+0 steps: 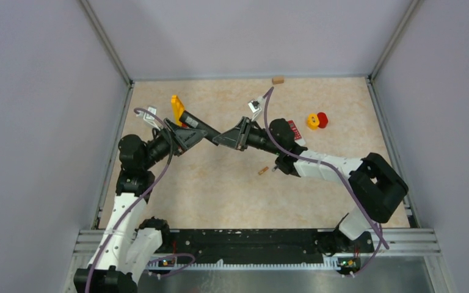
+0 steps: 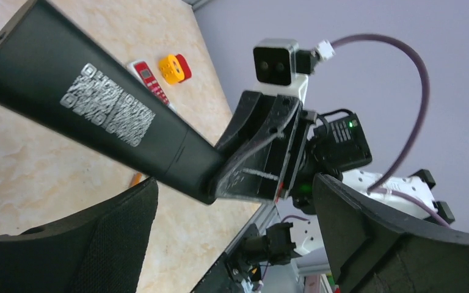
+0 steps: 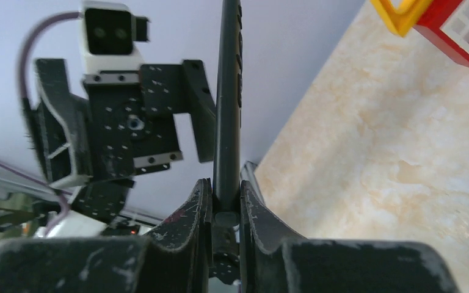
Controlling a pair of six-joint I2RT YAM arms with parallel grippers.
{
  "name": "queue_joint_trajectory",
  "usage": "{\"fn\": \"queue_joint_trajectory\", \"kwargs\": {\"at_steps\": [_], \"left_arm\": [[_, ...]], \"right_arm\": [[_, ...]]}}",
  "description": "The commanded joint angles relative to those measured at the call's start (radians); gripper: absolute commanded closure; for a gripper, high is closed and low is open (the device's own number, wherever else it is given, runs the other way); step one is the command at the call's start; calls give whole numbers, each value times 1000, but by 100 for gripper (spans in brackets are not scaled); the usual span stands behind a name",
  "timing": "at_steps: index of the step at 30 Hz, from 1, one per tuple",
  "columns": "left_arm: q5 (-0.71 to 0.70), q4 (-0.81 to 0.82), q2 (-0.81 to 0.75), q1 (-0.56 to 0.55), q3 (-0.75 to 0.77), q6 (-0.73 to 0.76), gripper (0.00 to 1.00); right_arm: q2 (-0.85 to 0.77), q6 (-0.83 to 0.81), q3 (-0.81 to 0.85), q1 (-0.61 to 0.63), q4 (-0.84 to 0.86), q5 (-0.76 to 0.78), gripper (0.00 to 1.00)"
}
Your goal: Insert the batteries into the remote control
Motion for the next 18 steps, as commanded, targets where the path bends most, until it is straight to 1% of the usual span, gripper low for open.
{"fn": "queue_joint_trajectory", "kwargs": {"at_steps": [1,4,7,9,11,12,14,18], "left_arm": [[27,161,-29,3,-5,-80,1],[9,134,-32,3,7,-78,3],[-19,133,-34,3,-2,-88,8],[-52,151,-34,3,-17,-102,15],[-72,196,-31,3,-27,-124,21],[-81,228,-28,3,-35,-138,22],[-91,296,-17,3,-44,-166,25],[-87,368,7,3,-49,-205,40]], "right_arm": [[-71,130,18,-11,198,-80,100],[-78,139,18,-11,202,-84,100],[-81,157,15,-11,212,-87,100],[-73,188,18,-11,220,-106,100],[-67,226,24,-12,194,-116,100],[-67,248,28,-11,161,-119,100],[-65,281,27,-11,148,-127,100],[-63,315,20,-11,135,-120,100]]}}
